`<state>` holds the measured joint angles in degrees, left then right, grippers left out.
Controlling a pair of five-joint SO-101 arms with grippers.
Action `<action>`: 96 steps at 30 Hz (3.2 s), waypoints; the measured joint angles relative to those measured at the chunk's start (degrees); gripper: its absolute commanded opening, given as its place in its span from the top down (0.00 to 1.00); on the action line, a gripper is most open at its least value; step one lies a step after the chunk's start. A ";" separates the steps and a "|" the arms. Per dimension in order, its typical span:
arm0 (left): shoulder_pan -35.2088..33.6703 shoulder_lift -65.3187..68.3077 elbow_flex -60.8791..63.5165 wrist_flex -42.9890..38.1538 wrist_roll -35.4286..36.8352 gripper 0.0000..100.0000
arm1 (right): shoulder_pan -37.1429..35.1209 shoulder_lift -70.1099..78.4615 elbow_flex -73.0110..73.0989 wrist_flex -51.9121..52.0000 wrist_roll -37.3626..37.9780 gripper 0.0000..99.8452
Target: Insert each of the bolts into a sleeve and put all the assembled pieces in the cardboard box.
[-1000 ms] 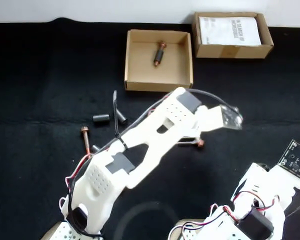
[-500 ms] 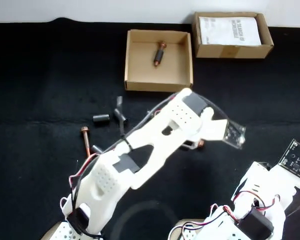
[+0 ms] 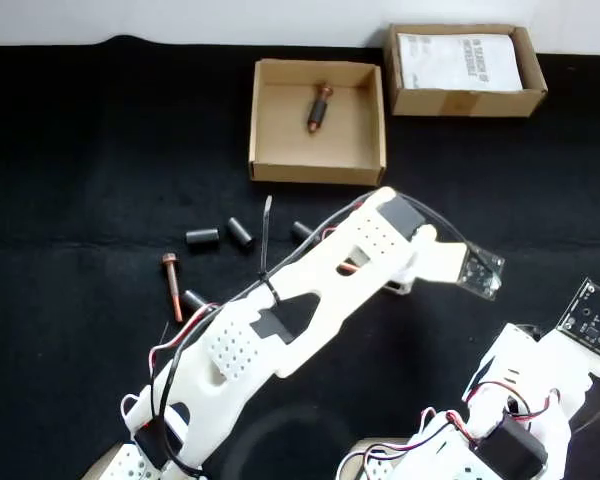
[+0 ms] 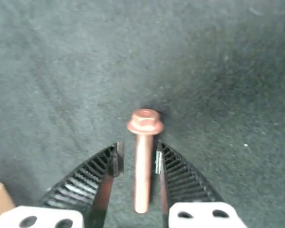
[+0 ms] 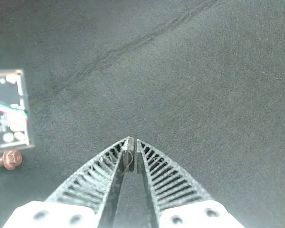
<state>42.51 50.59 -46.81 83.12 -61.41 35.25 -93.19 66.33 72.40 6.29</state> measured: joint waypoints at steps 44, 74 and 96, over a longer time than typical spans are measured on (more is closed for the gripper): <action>-13.98 -8.00 -25.76 16.26 41.76 0.99 | -7.03 4.31 8.18 -4.22 2.55 0.99; -42.64 -75.34 33.93 17.58 58.20 0.99 | -45.80 70.68 -48.26 15.91 -13.45 0.99; -49.23 -126.07 81.93 8.62 58.20 0.99 | -63.30 105.41 -74.55 12.92 -13.45 0.99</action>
<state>-6.73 -75.47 35.12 91.74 -3.21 -28.04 12.22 -8.22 85.32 -7.16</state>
